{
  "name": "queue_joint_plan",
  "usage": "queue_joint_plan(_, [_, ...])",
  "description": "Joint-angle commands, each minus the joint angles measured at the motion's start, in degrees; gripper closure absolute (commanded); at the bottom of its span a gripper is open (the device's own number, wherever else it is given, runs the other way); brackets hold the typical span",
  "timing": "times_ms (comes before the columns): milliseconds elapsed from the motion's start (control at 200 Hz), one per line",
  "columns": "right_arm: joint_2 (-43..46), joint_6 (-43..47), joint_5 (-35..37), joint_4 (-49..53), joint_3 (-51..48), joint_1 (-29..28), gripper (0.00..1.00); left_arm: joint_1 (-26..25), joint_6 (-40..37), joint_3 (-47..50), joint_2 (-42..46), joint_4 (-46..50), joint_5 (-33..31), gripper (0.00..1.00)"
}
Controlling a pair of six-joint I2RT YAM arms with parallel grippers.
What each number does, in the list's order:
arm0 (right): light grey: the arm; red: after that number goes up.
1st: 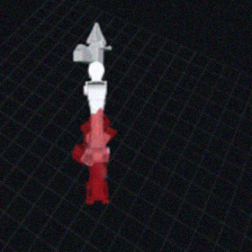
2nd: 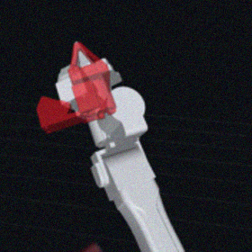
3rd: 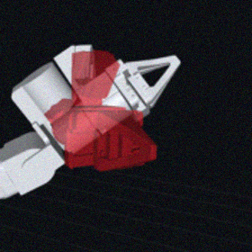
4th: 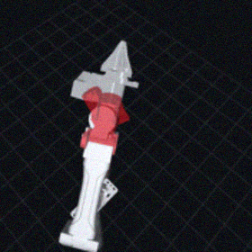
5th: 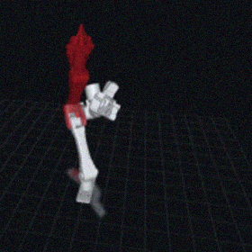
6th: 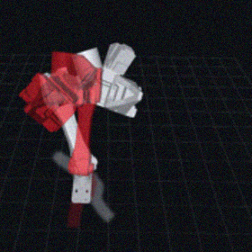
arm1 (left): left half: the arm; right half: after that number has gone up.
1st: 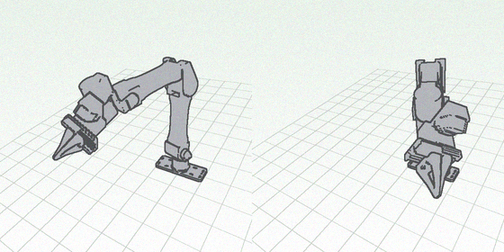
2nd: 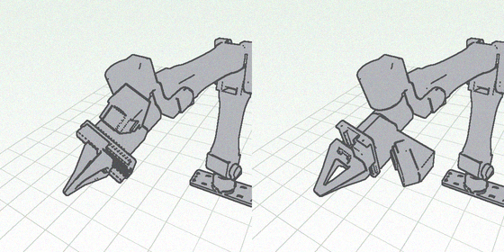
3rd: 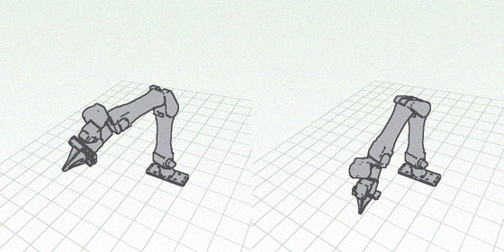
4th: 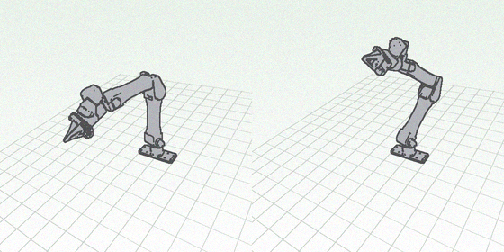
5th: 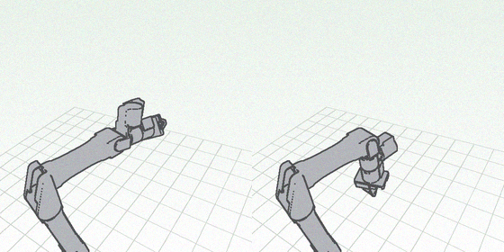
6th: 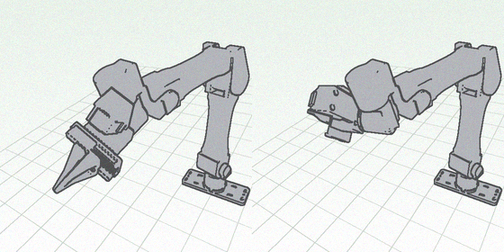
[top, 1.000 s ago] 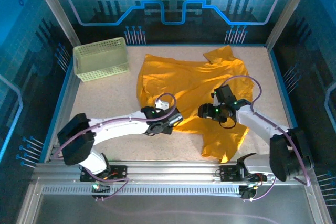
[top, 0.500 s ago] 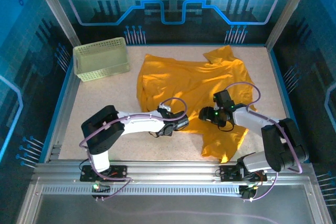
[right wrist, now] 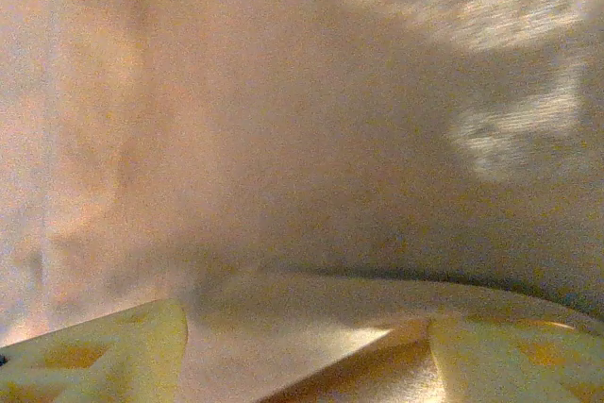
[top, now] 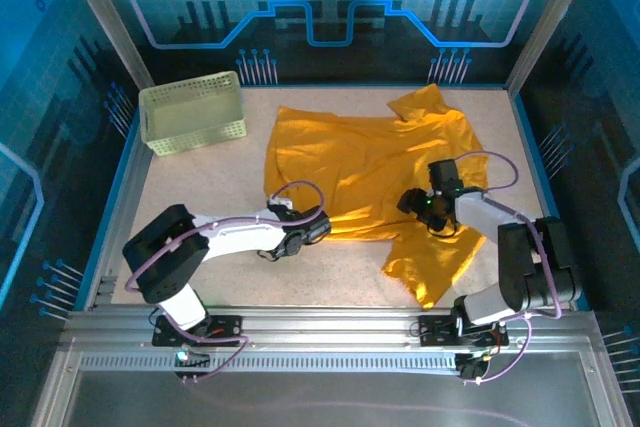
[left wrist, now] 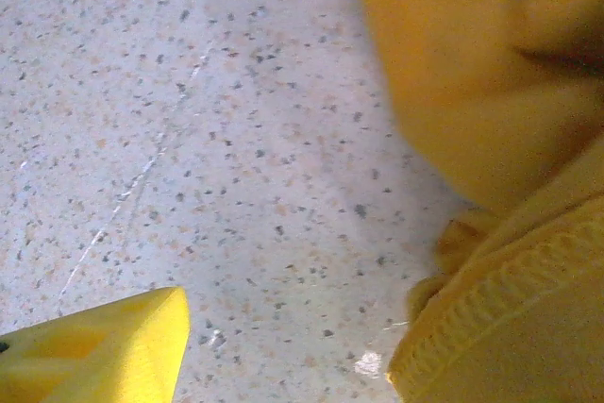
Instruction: Fold the inside-out t-shirt
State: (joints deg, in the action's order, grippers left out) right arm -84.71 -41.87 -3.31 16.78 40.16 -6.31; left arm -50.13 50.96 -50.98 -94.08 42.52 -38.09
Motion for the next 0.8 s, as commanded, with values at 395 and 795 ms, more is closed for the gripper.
queue_joint_plan(395, [8.5, 7.7, 2.0, 7.5, 0.9, 7.1, 0.28, -3.4, -1.0, 0.8, 9.2, -3.3, 1.0, 0.38])
queue_joint_plan(795, [15.9, 8.5, 4.0, 12.7, 0.2, -0.2, 0.28, -4.1, 5.4, 6.6, 9.6, -9.5, 9.1, 0.27])
